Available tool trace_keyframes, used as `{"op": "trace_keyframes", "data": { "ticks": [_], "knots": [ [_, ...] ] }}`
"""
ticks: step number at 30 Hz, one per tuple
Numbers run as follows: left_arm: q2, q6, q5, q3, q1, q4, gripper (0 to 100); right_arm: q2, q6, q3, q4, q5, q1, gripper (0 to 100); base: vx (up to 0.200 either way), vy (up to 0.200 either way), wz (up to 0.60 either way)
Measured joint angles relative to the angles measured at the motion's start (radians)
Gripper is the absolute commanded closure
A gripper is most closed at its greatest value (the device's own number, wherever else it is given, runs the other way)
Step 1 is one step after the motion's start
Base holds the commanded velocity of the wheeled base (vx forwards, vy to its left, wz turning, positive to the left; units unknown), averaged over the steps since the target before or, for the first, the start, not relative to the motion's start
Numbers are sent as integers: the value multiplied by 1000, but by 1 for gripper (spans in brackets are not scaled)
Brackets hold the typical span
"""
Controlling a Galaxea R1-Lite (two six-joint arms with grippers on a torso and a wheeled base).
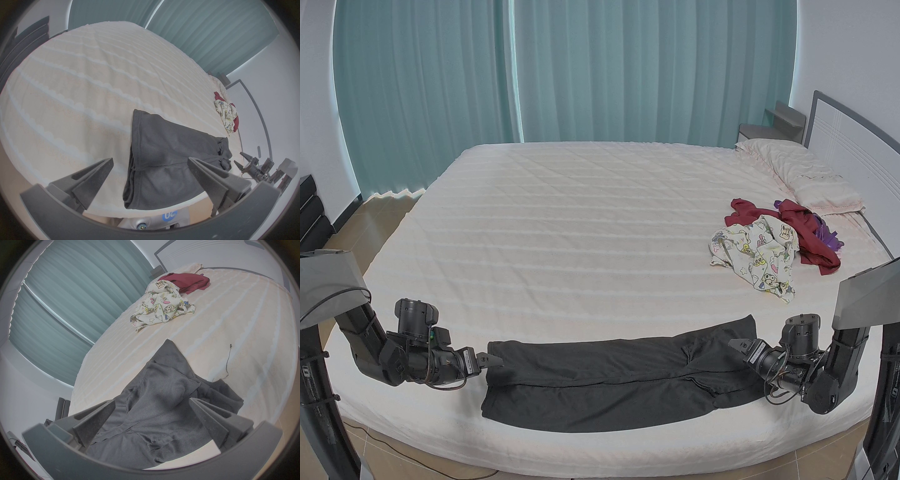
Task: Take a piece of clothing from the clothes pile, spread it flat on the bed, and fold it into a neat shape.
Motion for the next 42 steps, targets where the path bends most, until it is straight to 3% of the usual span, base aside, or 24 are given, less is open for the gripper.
{"op": "trace_keyframes", "data": {
  "ticks": [13,31,42],
  "knots": [
    [130,24,130,-40,-78,-82,0,0,1,9,-2,0,3,0,0,0,0],
    [217,96,214,-92,-141,-98,0,-7,0,9,-2,-1,5,0,0,0,0],
    [232,79,219,-100,-213,-103,0,-13,0,9,-2,-2,1,0,0,0,0]
  ]
}}
